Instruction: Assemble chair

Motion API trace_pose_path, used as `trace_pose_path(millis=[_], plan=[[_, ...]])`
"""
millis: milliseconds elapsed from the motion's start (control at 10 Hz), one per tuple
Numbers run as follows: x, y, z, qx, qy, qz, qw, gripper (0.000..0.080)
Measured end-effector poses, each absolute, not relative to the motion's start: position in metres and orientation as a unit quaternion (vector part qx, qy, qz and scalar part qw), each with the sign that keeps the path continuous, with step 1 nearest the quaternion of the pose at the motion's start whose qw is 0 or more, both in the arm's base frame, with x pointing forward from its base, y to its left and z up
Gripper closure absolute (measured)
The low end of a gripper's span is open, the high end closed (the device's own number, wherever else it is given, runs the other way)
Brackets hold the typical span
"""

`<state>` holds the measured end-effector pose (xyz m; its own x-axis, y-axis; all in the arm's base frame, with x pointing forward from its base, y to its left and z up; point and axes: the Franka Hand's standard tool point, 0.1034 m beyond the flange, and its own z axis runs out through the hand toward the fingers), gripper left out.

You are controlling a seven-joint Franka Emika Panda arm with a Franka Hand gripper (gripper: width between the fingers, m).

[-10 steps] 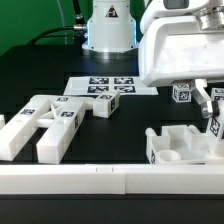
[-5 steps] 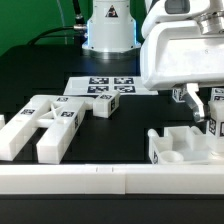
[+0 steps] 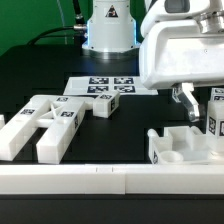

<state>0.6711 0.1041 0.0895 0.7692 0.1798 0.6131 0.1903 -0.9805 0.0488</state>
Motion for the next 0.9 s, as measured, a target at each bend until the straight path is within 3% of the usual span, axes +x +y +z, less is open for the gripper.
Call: trace_pose_path(millis=[300,500,900], plan=[[0.675,0.105,0.105,-0.943,-0.100,-0.318,0.009,0.0151],[0.674,0.106,0.102,-0.946,-0.101,-0.308,0.010,0.0151],[0.671,0.104,0.091,-0.978,-0.104,-0.183,0.013,0.0151]])
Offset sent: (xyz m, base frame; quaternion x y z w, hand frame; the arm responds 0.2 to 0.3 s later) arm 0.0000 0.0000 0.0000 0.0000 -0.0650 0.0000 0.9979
